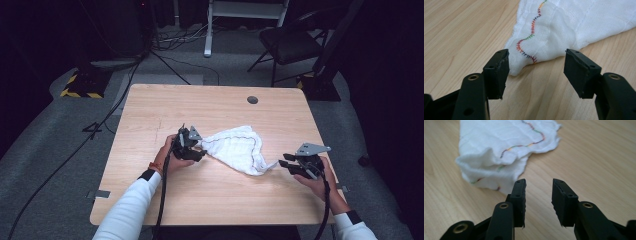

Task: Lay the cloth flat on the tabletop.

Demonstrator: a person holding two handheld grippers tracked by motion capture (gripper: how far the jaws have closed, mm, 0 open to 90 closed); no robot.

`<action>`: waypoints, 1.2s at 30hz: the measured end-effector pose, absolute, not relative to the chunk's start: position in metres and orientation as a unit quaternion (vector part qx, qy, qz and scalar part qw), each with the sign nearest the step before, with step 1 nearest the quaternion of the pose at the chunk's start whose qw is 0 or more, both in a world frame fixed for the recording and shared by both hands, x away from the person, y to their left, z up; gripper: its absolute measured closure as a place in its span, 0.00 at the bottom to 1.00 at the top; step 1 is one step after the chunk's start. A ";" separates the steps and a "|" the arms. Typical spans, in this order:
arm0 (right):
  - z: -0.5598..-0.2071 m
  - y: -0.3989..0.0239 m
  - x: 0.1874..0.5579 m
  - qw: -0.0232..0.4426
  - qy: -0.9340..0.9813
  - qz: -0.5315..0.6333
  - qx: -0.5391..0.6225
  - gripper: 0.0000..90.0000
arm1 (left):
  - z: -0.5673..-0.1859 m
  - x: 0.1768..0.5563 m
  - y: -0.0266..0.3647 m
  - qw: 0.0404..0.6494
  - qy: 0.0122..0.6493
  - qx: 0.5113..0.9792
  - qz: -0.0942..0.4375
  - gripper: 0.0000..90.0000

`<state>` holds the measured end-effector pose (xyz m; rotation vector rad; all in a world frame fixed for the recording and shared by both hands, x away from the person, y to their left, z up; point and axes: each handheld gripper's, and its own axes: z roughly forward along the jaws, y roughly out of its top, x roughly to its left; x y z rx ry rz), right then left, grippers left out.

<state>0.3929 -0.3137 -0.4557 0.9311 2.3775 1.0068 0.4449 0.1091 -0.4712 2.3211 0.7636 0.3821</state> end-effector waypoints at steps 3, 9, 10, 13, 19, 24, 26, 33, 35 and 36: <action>-0.451 -0.320 0.397 0.206 0.839 0.367 0.344 0.67 | -0.469 0.441 0.115 0.328 0.290 0.886 0.151 0.37; -0.447 -0.320 0.414 0.209 0.831 0.377 0.351 0.60 | -0.468 0.427 0.131 0.332 0.288 0.885 0.154 0.28; -0.446 -0.318 0.417 0.209 0.832 0.377 0.350 0.59 | -0.468 0.425 0.135 0.330 0.291 0.885 0.154 0.28; -0.446 -0.312 0.429 0.202 0.832 0.378 0.352 0.55 | -0.470 0.420 0.145 0.330 0.296 0.883 0.152 0.25; -0.447 -0.291 0.455 0.204 0.831 0.378 0.353 0.51 | -0.471 0.408 0.166 0.338 0.303 0.879 0.147 0.22; -0.453 -0.272 0.474 0.208 0.831 0.372 0.357 0.51 | -0.478 0.401 0.176 0.320 0.302 0.888 0.133 0.22; -0.455 -0.268 0.478 0.198 0.831 0.372 0.363 0.51 | -0.479 0.400 0.179 0.323 0.306 0.887 0.128 0.22; -0.473 -0.245 0.491 0.187 0.848 0.347 0.355 0.51 | -0.487 0.386 0.190 0.315 0.303 0.888 0.142 0.23; -0.476 -0.243 0.494 0.185 0.850 0.344 0.355 0.51 | -0.488 0.383 0.191 0.317 0.303 0.887 0.141 0.23; -0.478 -0.243 0.495 0.183 0.850 0.343 0.356 0.51 | -0.488 0.381 0.192 0.317 0.304 0.887 0.142 0.23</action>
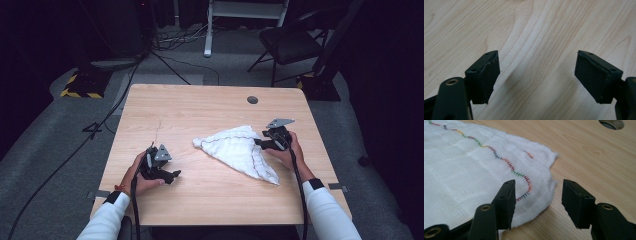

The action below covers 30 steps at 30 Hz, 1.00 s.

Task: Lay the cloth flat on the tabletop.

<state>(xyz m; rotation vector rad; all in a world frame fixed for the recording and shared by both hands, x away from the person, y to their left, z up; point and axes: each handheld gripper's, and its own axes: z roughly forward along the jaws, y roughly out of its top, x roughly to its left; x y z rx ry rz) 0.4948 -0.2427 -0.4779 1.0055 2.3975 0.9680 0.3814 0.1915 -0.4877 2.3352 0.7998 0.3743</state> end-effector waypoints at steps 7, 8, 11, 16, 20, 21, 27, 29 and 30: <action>-0.489 -0.242 0.502 0.166 0.855 0.339 0.356 0.52 | -0.491 0.375 0.201 0.317 0.322 0.881 0.136 0.22; -0.490 -0.243 0.503 0.162 0.854 0.342 0.357 0.53 | -0.492 0.374 0.202 0.312 0.323 0.883 0.135 0.22; -0.492 -0.246 0.504 0.142 0.852 0.355 0.357 0.61 | -0.495 0.373 0.204 0.313 0.328 0.882 0.130 0.21; -0.491 -0.243 0.503 0.131 0.861 0.359 0.335 0.80 | -0.496 0.371 0.206 0.318 0.337 0.877 0.127 0.21; -0.488 -0.240 0.500 0.143 0.867 0.356 0.319 0.92 | -0.498 0.373 0.209 0.325 0.338 0.875 0.119 0.21; -0.486 -0.239 0.500 0.145 0.866 0.357 0.318 0.93 | -0.498 0.373 0.209 0.325 0.337 0.875 0.119 0.20; -0.471 -0.238 0.491 0.152 0.861 0.382 0.300 0.99 | -0.498 0.373 0.209 0.325 0.337 0.876 0.117 0.19; -0.466 -0.237 0.488 0.157 0.859 0.388 0.293 0.99 | -0.498 0.373 0.209 0.325 0.338 0.875 0.117 0.19; -0.465 -0.237 0.487 0.157 0.859 0.391 0.290 0.99 | -0.498 0.373 0.209 0.325 0.338 0.875 0.117 0.19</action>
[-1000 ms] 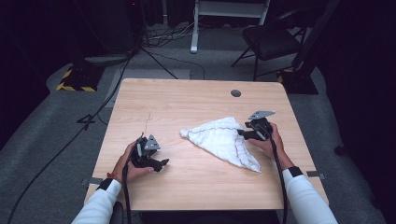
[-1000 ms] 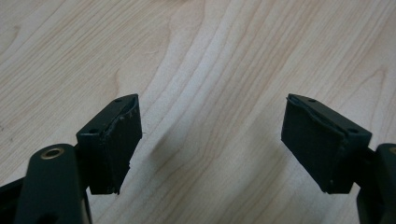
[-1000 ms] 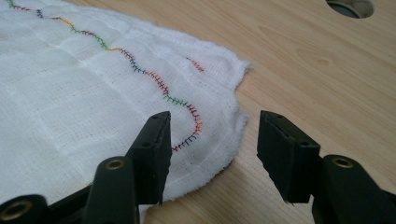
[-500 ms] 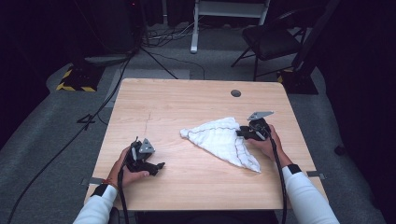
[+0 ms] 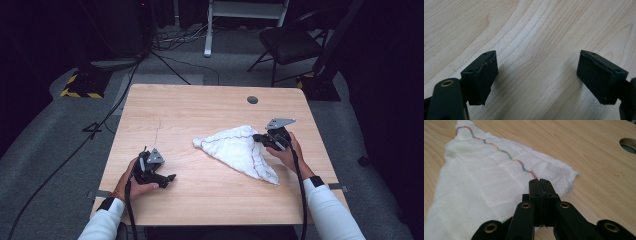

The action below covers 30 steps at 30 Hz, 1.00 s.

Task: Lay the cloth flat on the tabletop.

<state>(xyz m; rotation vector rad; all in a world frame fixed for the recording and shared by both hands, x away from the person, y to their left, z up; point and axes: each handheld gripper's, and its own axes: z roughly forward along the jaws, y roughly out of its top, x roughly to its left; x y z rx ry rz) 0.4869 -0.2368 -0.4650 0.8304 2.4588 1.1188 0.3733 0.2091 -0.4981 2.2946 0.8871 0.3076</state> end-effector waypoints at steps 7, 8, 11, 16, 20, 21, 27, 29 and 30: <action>-0.446 -0.224 0.470 0.163 0.860 0.417 0.246 0.99 | -0.498 0.374 0.209 0.325 0.337 0.876 0.118 0.19; -0.443 -0.221 0.466 0.163 0.862 0.419 0.236 1.00 | -0.498 0.374 0.209 0.325 0.337 0.876 0.118 0.19; -0.436 -0.212 0.457 0.157 0.864 0.426 0.215 1.00 | -0.498 0.374 0.208 0.325 0.341 0.874 0.117 0.18; -0.426 -0.195 0.439 0.154 0.869 0.434 0.180 1.00 | -0.497 0.375 0.208 0.319 0.347 0.874 0.119 0.17; -0.420 -0.179 0.424 0.148 0.874 0.437 0.150 1.00 | -0.495 0.375 0.208 0.321 0.356 0.869 0.126 0.19; -0.419 -0.175 0.420 0.145 0.875 0.440 0.143 1.00 | -0.494 0.376 0.209 0.324 0.358 0.867 0.126 0.19; -0.421 -0.151 0.399 0.126 0.886 0.435 0.105 1.00 | -0.485 0.377 0.207 0.350 0.367 0.851 0.140 0.19; -0.422 -0.146 0.395 0.123 0.887 0.433 0.099 1.00 | -0.483 0.376 0.205 0.353 0.363 0.850 0.144 0.20; -0.424 -0.135 0.387 0.119 0.892 0.426 0.088 1.00 | -0.478 0.376 0.202 0.362 0.362 0.846 0.151 0.20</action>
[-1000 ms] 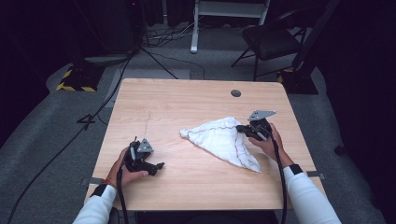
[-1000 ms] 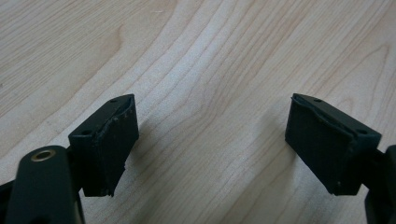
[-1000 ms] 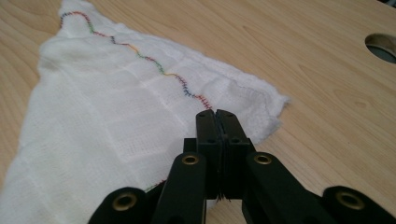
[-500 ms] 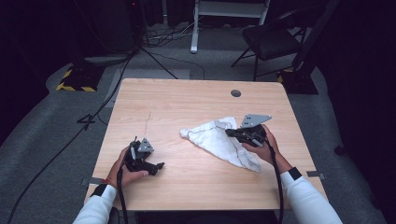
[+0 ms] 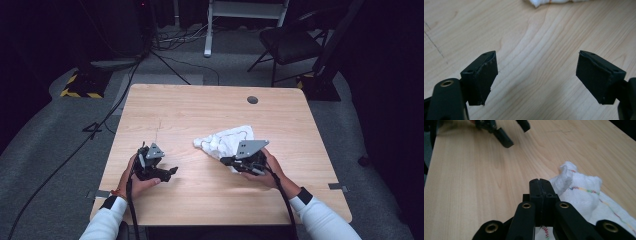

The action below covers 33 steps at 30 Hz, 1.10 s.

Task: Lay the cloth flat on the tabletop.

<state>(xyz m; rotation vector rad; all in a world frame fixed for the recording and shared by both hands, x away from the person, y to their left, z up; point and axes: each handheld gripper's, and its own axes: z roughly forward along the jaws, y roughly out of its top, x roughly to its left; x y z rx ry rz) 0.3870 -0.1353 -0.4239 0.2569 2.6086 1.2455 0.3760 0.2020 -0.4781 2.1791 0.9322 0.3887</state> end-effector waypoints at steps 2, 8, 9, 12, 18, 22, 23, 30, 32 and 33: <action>-0.426 -0.127 0.381 0.115 0.895 0.423 0.081 1.00 | -0.473 0.377 0.199 0.373 0.359 0.842 0.154 0.20; -0.437 -0.100 0.366 0.103 0.905 0.408 0.063 1.00 | -0.464 0.388 0.184 0.381 0.348 0.840 0.167 0.19; -0.437 -0.100 0.366 0.103 0.905 0.408 0.063 1.00 | -0.464 0.388 0.184 0.381 0.348 0.840 0.167 0.19; -0.446 -0.085 0.357 0.089 0.912 0.398 0.046 1.00 | -0.455 0.396 0.172 0.394 0.347 0.834 0.172 0.19; -0.460 -0.073 0.344 0.066 0.919 0.387 0.032 1.00 | -0.446 0.401 0.146 0.410 0.317 0.838 0.172 0.18; -0.465 -0.069 0.334 0.053 0.922 0.383 0.021 1.00 | -0.442 0.402 0.128 0.414 0.300 0.843 0.169 0.18; -0.467 -0.068 0.332 0.053 0.923 0.381 0.018 1.00 | -0.442 0.402 0.124 0.412 0.296 0.844 0.172 0.18; -0.468 -0.070 0.322 0.049 0.921 0.386 0.011 0.99 | -0.449 0.406 0.110 0.402 0.292 0.853 0.159 0.18; -0.469 -0.070 0.321 0.048 0.922 0.385 0.012 0.98 | -0.451 0.407 0.110 0.400 0.292 0.855 0.157 0.19; -0.470 -0.070 0.319 0.042 0.922 0.385 0.015 0.88 | -0.455 0.408 0.109 0.389 0.291 0.860 0.156 0.19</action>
